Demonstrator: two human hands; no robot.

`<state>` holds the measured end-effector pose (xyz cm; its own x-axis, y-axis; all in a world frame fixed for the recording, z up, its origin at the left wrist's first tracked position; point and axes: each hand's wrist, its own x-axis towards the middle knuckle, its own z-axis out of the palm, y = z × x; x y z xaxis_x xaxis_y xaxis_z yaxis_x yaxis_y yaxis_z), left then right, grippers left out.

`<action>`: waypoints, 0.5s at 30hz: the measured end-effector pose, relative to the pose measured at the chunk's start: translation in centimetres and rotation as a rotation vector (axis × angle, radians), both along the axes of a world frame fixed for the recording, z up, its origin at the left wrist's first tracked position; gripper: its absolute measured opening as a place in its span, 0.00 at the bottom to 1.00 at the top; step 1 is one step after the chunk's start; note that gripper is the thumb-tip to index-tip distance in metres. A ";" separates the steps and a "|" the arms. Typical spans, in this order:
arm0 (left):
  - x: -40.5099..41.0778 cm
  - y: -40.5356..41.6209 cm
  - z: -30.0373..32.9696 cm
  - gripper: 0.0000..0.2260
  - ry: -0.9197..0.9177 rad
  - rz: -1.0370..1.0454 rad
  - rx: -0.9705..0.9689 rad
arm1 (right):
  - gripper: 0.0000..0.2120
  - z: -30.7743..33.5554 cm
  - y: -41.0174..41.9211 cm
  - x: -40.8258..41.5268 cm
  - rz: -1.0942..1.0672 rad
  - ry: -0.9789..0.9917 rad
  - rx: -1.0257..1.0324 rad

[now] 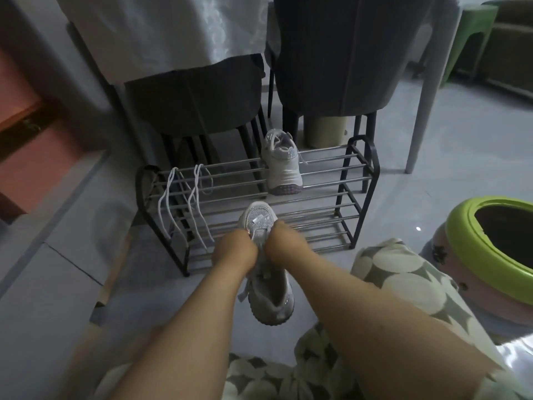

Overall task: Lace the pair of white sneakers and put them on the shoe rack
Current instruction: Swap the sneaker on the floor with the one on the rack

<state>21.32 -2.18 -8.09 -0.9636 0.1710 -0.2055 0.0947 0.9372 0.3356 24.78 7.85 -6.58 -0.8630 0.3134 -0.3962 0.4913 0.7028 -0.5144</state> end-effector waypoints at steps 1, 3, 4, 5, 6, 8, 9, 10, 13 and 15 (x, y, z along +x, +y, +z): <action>-0.2 0.2 -1.1 0.10 -0.020 0.015 0.004 | 0.21 -1.0 0.0 -0.1 -0.015 -0.019 -0.020; -0.5 0.4 -3.1 0.12 -0.060 0.038 0.022 | 0.22 -3.3 0.2 -0.6 -0.047 -0.050 -0.058; -0.5 0.5 -3.9 0.12 -0.078 0.050 0.039 | 0.22 -4.4 0.4 -0.8 -0.062 -0.063 -0.075; -0.6 0.5 -4.8 0.13 -0.101 0.065 0.057 | 0.21 -5.5 0.7 -1.0 -0.083 -0.076 -0.090; -0.7 0.4 -5.6 0.15 -0.123 0.084 0.073 | 0.20 -6.8 0.9 -1.2 -0.104 -0.090 -0.107; -0.9 -0.1 -7.4 0.15 -0.168 0.122 0.097 | 0.22 -9.5 1.3 -1.6 -0.149 -0.103 -0.139; -1.0 -0.3 -8.2 0.14 -0.189 0.141 0.109 | 0.24 -10.9 1.3 -1.9 -0.174 -0.105 -0.148; -1.1 -0.6 -9.0 0.14 -0.205 0.162 0.122 | 0.26 -12.1 1.3 -2.1 -0.192 -0.114 -0.153; -1.4 -1.1 -11.4 0.15 -0.253 0.219 0.157 | 0.29 -14.8 1.6 -2.7 -0.223 -0.127 -0.171; -1.5 -1.3 -12.9 0.16 -0.287 0.255 0.197 | 0.27 -16.1 2.1 -3.0 -0.229 -0.134 -0.186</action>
